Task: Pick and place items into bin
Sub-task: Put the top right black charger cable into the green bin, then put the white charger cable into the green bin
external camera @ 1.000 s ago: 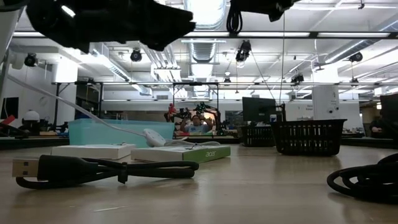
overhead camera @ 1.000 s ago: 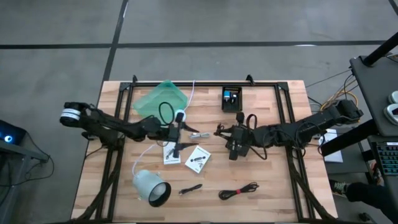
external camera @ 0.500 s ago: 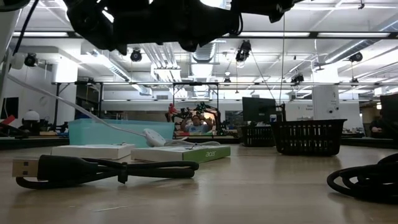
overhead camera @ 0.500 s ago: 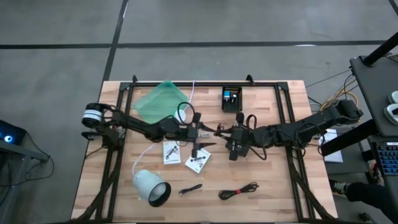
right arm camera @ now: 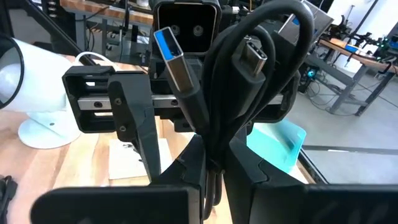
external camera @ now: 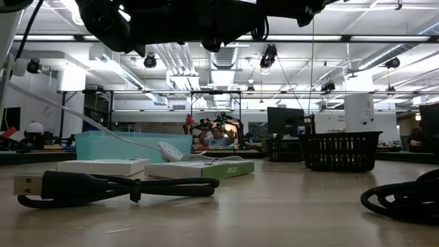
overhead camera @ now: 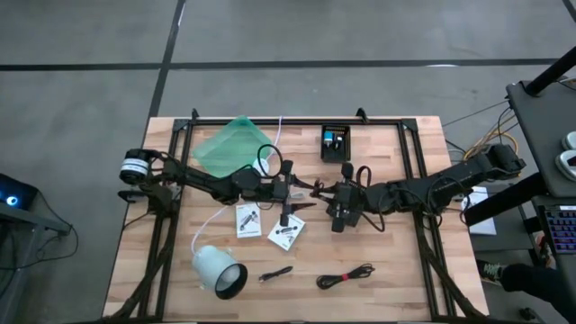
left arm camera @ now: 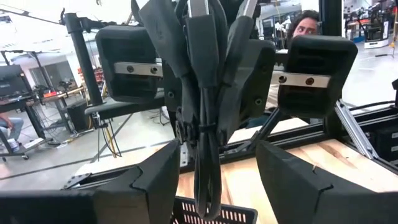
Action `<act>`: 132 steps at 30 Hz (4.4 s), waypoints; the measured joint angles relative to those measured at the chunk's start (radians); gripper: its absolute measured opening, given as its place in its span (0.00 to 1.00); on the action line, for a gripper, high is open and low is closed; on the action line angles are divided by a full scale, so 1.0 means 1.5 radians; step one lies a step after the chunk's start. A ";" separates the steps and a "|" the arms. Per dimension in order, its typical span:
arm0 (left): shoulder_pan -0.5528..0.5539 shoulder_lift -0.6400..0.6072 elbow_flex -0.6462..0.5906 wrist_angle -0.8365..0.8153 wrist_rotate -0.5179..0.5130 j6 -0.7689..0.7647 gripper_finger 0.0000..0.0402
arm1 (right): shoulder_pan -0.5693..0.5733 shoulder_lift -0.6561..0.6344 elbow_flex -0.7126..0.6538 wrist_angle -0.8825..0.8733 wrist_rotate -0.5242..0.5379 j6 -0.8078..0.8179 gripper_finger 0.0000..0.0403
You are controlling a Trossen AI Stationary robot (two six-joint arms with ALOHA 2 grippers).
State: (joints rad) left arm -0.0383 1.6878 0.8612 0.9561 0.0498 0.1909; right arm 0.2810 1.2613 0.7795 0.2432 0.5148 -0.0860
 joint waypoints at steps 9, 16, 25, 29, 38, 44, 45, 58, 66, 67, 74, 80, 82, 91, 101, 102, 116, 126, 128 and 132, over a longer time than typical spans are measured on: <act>0.012 0.000 0.000 -0.011 0.000 -0.001 0.25 | 0.000 0.000 0.000 0.008 0.000 -0.003 0.06; 0.018 0.000 0.003 -0.016 0.001 -0.001 0.03 | -0.001 0.000 0.000 0.012 0.003 -0.006 0.13; 0.025 -0.051 0.004 -0.148 -0.004 -0.001 0.03 | 0.000 -0.018 0.000 -0.014 0.015 -0.017 0.32; 0.026 -0.117 0.001 -0.262 -0.026 -0.001 0.03 | 0.000 -0.036 0.000 -0.079 0.062 0.023 0.36; 0.028 -0.273 0.023 -0.558 -0.189 -0.032 0.03 | 0.000 -0.003 -0.007 -0.221 0.094 0.247 0.36; 0.059 -0.298 0.065 -0.706 -0.215 -0.089 0.03 | 0.000 0.068 -0.041 -0.215 0.096 0.318 0.33; 0.068 -0.297 0.077 -0.731 -0.219 -0.100 0.03 | 0.000 0.083 -0.045 -0.207 0.101 0.320 0.33; 0.213 -0.250 0.216 -1.077 -0.242 -0.221 0.03 | -0.010 0.217 -0.011 -0.132 0.188 0.246 0.29; 0.309 -0.229 0.218 -1.169 -0.249 -0.238 0.03 | -0.011 0.215 -0.011 -0.139 0.188 0.245 0.30; 0.323 -0.225 0.218 -1.184 -0.250 -0.245 0.03 | -0.011 0.215 -0.011 -0.137 0.188 0.245 0.30; 0.405 -0.187 0.217 -1.236 -0.254 -0.248 0.03 | -0.011 0.217 -0.011 -0.140 0.188 0.242 0.28; 0.443 -0.137 0.217 -1.276 -0.248 -0.246 0.03 | -0.011 0.217 -0.011 -0.141 0.188 0.242 0.26; 0.448 -0.121 0.217 -1.277 -0.247 -0.245 0.03 | -0.011 0.217 -0.011 -0.141 0.188 0.242 0.26; 0.451 -0.097 0.218 -1.277 -0.248 -0.205 0.11 | -0.011 0.217 -0.011 -0.142 0.188 0.242 0.26; 0.446 -0.117 0.219 -1.276 -0.242 -0.120 0.33 | -0.011 0.217 -0.011 -0.142 0.188 0.242 0.25; 0.444 -0.119 0.220 -1.277 -0.235 -0.117 0.35 | -0.011 0.217 -0.011 -0.142 0.188 0.242 0.25; 0.342 -0.134 0.268 -1.228 0.017 -0.077 0.40 | -0.011 0.217 -0.011 -0.153 0.188 0.242 0.25; 0.163 -0.099 0.246 -1.084 0.051 0.017 0.40 | -0.011 0.217 -0.011 -0.168 0.188 0.242 0.23; 0.142 -0.082 0.246 -1.062 0.048 0.017 0.40 | -0.011 0.217 -0.011 -0.172 0.188 0.242 0.23; 0.116 -0.033 0.247 -1.013 0.029 0.016 0.40 | -0.011 0.216 -0.011 -0.179 0.188 0.242 0.22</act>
State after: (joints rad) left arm 0.1350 1.6390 1.2315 -0.5639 0.0932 0.2150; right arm 0.2649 1.5860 0.7623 -0.0247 0.7967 0.2764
